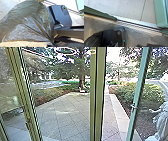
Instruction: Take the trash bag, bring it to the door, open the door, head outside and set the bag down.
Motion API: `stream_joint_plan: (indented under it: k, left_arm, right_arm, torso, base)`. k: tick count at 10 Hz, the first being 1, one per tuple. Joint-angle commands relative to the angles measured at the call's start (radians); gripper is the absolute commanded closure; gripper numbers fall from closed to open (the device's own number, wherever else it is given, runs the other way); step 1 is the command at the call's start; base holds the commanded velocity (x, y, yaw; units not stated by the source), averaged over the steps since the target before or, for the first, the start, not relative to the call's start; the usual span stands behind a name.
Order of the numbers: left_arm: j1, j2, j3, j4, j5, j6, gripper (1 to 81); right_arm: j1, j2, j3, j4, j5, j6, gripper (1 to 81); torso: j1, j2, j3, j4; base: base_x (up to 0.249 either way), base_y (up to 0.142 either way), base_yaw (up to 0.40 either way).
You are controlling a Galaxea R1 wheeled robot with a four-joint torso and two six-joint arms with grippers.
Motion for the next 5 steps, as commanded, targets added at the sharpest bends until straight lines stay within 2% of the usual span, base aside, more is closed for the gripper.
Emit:
stream_joint_plan:
  k: [1,3,4,5]
  left_arm:
    - [-0.049,-0.004,0.004,0.007,0.050,0.002,81.1]
    - [-0.049,-0.004,0.002,0.007,0.048,0.003,81.1]
    - [-0.050,-0.004,0.002,0.007,0.048,0.003,81.1]
    - [-0.052,-0.004,0.002,0.007,0.048,0.003,81.1]
  right_arm:
    - [-0.076,-0.097,0.174,0.076,0.140,-0.060,1.0]
    - [-0.217,-0.072,0.217,0.073,0.304,-0.061,1.0]
    - [-0.274,-0.041,0.211,0.073,0.361,-0.064,1.0]
    - [-0.319,-0.004,0.201,0.069,0.390,-0.064,1.0]
  torso:
    - [0.000,0.000,0.000,0.000]
    - [0.000,0.000,0.000,0.000]
    - [0.000,0.000,0.000,0.000]
    - [0.000,0.000,0.000,0.000]
  base:
    - [0.000,0.000,0.000]
    - [0.000,0.000,0.000]
    - [0.000,0.000,0.000]
    - [0.000,0.000,0.000]
